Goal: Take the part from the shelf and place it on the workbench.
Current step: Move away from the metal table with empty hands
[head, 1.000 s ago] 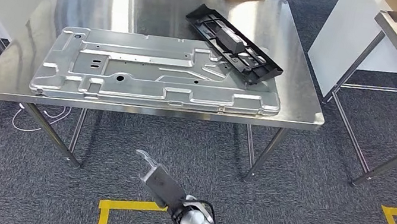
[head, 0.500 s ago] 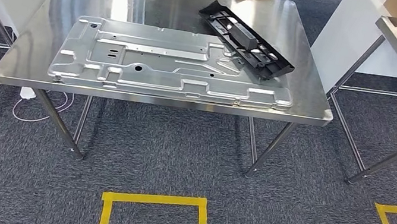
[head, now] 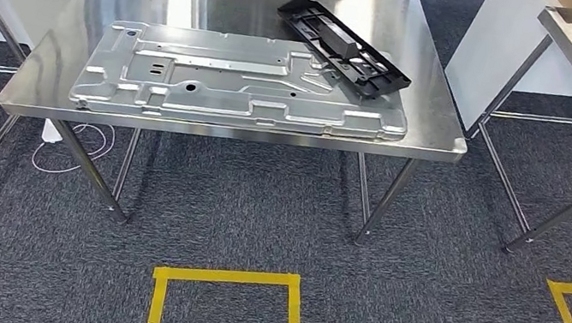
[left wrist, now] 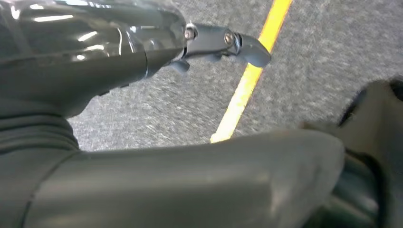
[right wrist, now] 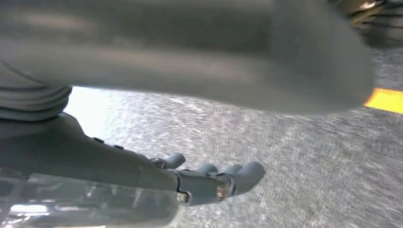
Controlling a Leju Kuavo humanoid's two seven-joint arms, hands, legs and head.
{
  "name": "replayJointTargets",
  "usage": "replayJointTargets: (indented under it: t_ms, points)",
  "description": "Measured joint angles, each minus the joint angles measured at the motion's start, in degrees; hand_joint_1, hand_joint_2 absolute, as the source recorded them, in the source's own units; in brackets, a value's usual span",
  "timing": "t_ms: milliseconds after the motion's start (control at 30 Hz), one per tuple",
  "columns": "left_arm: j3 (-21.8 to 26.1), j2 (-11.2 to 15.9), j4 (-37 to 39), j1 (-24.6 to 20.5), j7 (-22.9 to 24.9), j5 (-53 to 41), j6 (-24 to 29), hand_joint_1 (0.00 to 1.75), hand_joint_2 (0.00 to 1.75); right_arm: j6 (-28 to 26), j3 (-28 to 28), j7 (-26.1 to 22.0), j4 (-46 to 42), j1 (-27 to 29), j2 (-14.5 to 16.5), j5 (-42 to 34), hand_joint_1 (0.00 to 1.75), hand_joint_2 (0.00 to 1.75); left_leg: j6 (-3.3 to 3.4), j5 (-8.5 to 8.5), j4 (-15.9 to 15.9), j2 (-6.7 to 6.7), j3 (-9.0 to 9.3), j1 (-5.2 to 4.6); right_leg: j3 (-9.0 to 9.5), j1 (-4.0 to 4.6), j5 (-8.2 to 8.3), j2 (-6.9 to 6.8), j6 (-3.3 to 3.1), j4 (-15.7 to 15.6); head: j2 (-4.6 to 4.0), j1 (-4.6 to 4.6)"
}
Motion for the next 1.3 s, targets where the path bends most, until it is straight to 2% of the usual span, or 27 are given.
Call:
replayJointTargets:
  t_ms: [67, 100, 133, 200, 233, 267, 367, 400, 433, 467, 533, 567, 600, 633, 733, 767, 800, 833, 900, 967, 1033, 1067, 1100, 1133, 1167, 1233, 1300]
  points:
    - [-0.01, 0.07, -0.16, -0.43, 0.63, -0.21, -0.25, 0.0, 0.0, -0.61, 0.22, 0.41, 0.0, -0.02, 0.2, 0.76, 0.0, 0.0, -0.17, -3.25, 5.68, 0.11, -1.04, 0.05, -1.04, 0.09, 0.77, -0.14, -0.2, 0.08, 0.0, -0.81]
    - [-0.01, 0.08, -0.25, -0.6, 0.83, -0.29, -0.33, 0.0, 0.0, -0.93, 0.31, 0.52, 0.0, -0.04, 0.33, 0.96, 0.0, 0.0, -0.2, -3.41, 6.03, 0.12, -0.29, 0.05, -1.52, 0.14, 1.13, -0.2, -0.27, 0.12, 0.0, -1.0]
    - [-0.02, 0.08, -0.35, -0.71, 0.96, -0.35, -0.38, 0.0, 0.0, -1.15, 0.42, 0.61, 0.0, -0.07, 0.53, 1.13, 0.0, 0.0, -0.19, -2.57, 4.03, 0.14, 1.62, 0.03, -1.93, 0.22, 1.47, -0.25, -0.32, 0.17, 0.0, -1.18]
    - [-0.05, 0.17, -0.61, -0.95, 1.07, -0.37, -0.41, 0.0, 0.0, -1.26, 0.72, 0.7, 0.0, -0.09, 1.09, 1.6, 0.0, 0.0, 0.13, 0.0, -4.4, 0.38, 7.34, -0.18, -2.51, 0.39, 1.98, -0.27, -0.31, 0.35, 0.0, -1.42]
    - [-0.06, 0.26, -0.76, -1.21, 1.08, -0.26, -0.4, 0.0, 0.0, -1.2, 0.97, 0.67, 0.0, -0.1, 1.44, 1.97, 0.0, 0.0, 0.42, 0.87, -8.12, 0.55, 9.5, -0.29, -2.76, 0.5, 2.18, -0.3, -0.24, 0.54, 0.0, -1.48]
    - [-0.07, 0.34, -0.92, -1.5, 1.08, -0.08, -0.38, 0.0, 0.0, -1.09, 1.27, 0.57, 0.0, -0.11, 1.8, 2.4, 0.0, 0.0, 0.75, 1.29, -10.43, 0.71, 10.71, -0.45, -2.99, 0.52, 2.39, -0.35, -0.12, 0.7, 0.0, -1.41]
    - [-0.03, 0.54, -1.29, -2.12, 1.12, 0.89, -0.24, 0.0, 0.0, -0.6, 2.53, 0.15, 0.01, -0.21, 2.73, 4.33, 0.0, 0.0, 1.6, 2.14, -11.76, 0.85, 10.79, -0.52, -3.44, 0.4, 3.03, -0.45, 0.52, 0.92, 0.0, -1.35]
    - [0.02, 0.63, -1.35, -2.3, 1.16, 1.3, -0.18, 0.0, 0.0, -0.52, 3.05, 0.02, 0.02, -0.23, 2.96, 5.04, 0.0, 0.0, 1.8, 2.61, -11.95, 0.87, 10.58, -0.27, -3.66, 0.38, 2.61, -0.32, 0.91, 1.24, 0.0, -1.55]
    - [0.11, 0.7, -1.39, -2.56, 1.19, 1.72, -0.13, 0.0, 0.0, -0.53, 3.63, -0.14, 0.03, -0.26, 3.12, 5.66, 0.0, 0.0, 1.94, 3.14, -12.12, 0.86, 10.21, 0.07, -4.19, 0.29, 1.39, -0.17, 1.37, 2.4, 0.0, -1.6]
    - [0.24, 0.75, -1.42, -2.81, 1.33, 2.15, -0.1, 0.0, 0.0, -0.64, 4.14, -0.27, 0.04, -0.35, 3.2, 6.15, 0.0, 0.0, 2.01, 3.66, -12.22, 0.85, 9.71, 0.43, -5.09, 0.01, -0.62, -0.03, 1.91, 4.66, 0.0, -1.43]
    - [0.56, 0.83, -1.44, -3.06, 1.88, 2.78, -0.06, 0.0, 0.0, -0.98, 5.07, -0.62, 0.04, -0.57, 3.18, 7.01, 0.0, 0.0, 1.79, 4.49, -12.17, 0.8, 8.47, 0.94, -7.45, -1.04, -5.29, 0.08, 2.98, 11.55, 0.0, -0.66]
    - [0.74, 0.84, -1.42, -3.04, 2.3, 2.92, -0.06, 0.0, 0.0, -1.18, 5.48, -0.76, 0.04, -0.65, 3.07, 7.37, 0.0, 0.0, 1.51, 4.87, -12.13, 0.81, 7.88, 1.26, -8.15, -1.62, -6.68, 0.08, 3.43, 14.39, 0.0, -0.33]
    - [0.91, 0.86, -1.4, -2.99, 2.72, 2.96, -0.06, 0.0, 0.0, -1.39, 5.87, -0.92, 0.04, -0.68, 2.92, 7.64, 0.0, 0.0, 1.14, 5.21, -12.08, 0.82, 7.34, 1.65, -7.96, -2.18, -7.01, 0.08, 3.92, 15.47, 0.0, -0.13]
    - [1.03, 0.87, -1.37, -2.92, 3.11, 2.96, -0.06, 0.0, 0.0, -1.6, 6.21, -1.05, 0.04, -0.7, 2.72, 7.81, 0.0, 0.0, 0.74, 5.52, -12.01, 0.81, 6.89, 2.09, -6.64, -2.73, -6.26, 0.08, 4.47, 14.28, 0.0, 0.07]
    - [1.22, 0.97, -1.32, -2.67, 3.87, 2.81, -0.13, 0.0, 0.0, -2.19, 6.77, -1.3, 0.04, -1.02, 2.1, 7.93, 0.0, 0.0, -0.65, 6.22, -11.67, 0.68, 5.89, 3.18, 0.88, -4.11, -2.21, 0.33, 6.34, 2.57, 0.0, 0.8]
    - [1.25, 1.04, -1.31, -2.6, 3.94, 2.72, -0.19, 0.0, 0.0, -2.28, 6.9, -1.38, 0.06, -1.21, 1.87, 8.0, 0.0, 0.0, -1.21, 6.47, -11.61, 0.61, 5.6, 3.25, 2.25, -4.25, -1.7, 0.53, 6.53, -0.08, 0.0, 1.14]
    - [1.28, 1.09, -1.31, -2.53, 3.89, 2.63, -0.27, 0.0, 0.0, -2.34, 7.02, -1.44, 0.08, -1.33, 1.68, 8.1, 0.0, 0.0, -1.82, 6.78, -11.66, 0.55, 5.36, 3.2, 2.62, -4.2, -1.71, 0.73, 6.44, -1.16, 0.0, 1.26]
    - [1.32, 1.11, -1.28, -2.42, 3.68, 2.58, -0.34, 0.0, 0.0, -2.39, 7.22, -1.49, 0.1, -1.38, 1.51, 8.28, 0.0, 0.0, -2.38, 7.15, -11.81, 0.49, 5.17, 3.15, 2.31, -3.96, -1.81, 0.88, 6.02, -1.06, 0.0, 1.31]
    - [1.4, 0.79, -1.1, -2.04, 3.03, 2.8, -0.44, 0.0, 0.0, -2.61, 7.68, -1.51, 0.19, -1.29, 1.18, 8.67, 0.0, 0.0, -3.09, 7.25, -11.84, 0.51, 4.92, 3.44, 1.53, -3.86, -1.41, 0.74, 4.73, -0.58, 0.0, 0.79]
    - [1.56, 0.37, -0.87, -1.64, 2.47, 3.28, -0.48, 0.0, 0.0, -2.92, 8.16, -1.5, 0.26, -1.29, 0.99, 9.03, 0.0, 0.0, -3.05, 4.44, -8.55, 0.63, 3.71, 3.36, 1.02, -3.67, -0.88, 0.52, 3.6, -0.56, 0.0, -0.01]
    - [1.72, -0.06, -0.74, -1.46, 2.21, 3.63, -0.64, 0.0, 0.0, -3.29, 8.46, -1.7, 0.26, -1.35, 0.89, 9.4, 0.0, 0.0, -2.72, -0.31, -0.85, 0.69, 1.18, 2.65, 0.59, -3.1, -0.47, 0.25, 2.86, -0.51, 0.0, -1.02]
    - [1.79, -0.29, -0.66, -1.4, 2.16, 3.68, -0.78, 0.0, 0.0, -3.5, 8.59, -1.96, 0.26, -1.39, 0.85, 9.64, 0.0, 0.0, -2.55, -2.0, 2.81, 0.68, 0.11, 2.26, 0.37, -2.74, -0.31, 0.12, 2.59, -0.47, 0.0, -1.36]
    - [1.87, -0.52, -0.57, -1.3, 2.21, 3.61, -0.93, 0.0, 0.0, -3.73, 8.77, -2.32, 0.26, -1.5, 0.84, 9.89, 0.0, 0.0, -2.26, -2.74, 4.89, 0.67, -0.16, 1.85, 0.16, -2.37, -0.16, 0.03, 2.37, -0.4, 0.0, -1.57]
    - [1.93, -0.72, -0.47, -1.14, 2.34, 3.44, -1.06, 0.0, 0.0, -3.95, 8.99, -2.71, 0.26, -1.69, 0.84, 10.08, 0.0, 0.0, -1.85, -2.43, 4.72, 0.66, 0.63, 1.46, -0.04, -2.04, -0.05, -0.02, 2.19, -0.3, 0.0, -1.65]
    - [1.96, -0.93, -0.38, -0.93, 2.53, 3.21, -1.16, 0.0, 0.0, -4.16, 9.17, -3.04, 0.26, -1.94, 0.84, 10.21, 0.0, 0.0, -1.34, -1.25, 2.25, 0.67, 2.48, 1.1, -0.2, -1.79, 0.04, -0.02, 2.07, -0.18, 0.0, -1.72]
    - [1.96, -1.27, -0.26, -0.6, 2.85, 2.75, -1.32, 0.0, 0.0, -4.5, 9.37, -3.45, 0.26, -2.54, 0.83, 10.48, 0.0, 0.0, -0.18, 1.45, -5.62, 0.73, 7.26, 0.42, -0.46, -1.35, 0.11, 0.01, 2.01, 0.23, 0.0, -1.94]
    - [1.97, -1.51, -0.21, -0.47, 2.98, 2.65, -1.49, 0.0, 0.0, -4.72, 9.59, -3.54, 0.26, -3.07, 0.74, 10.95, 0.0, 0.0, 0.56, 2.4, -10.33, 0.72, 9.56, 0.07, -0.94, -1.03, 0.28, -0.06, 2.23, 0.7, 0.0, -1.93]
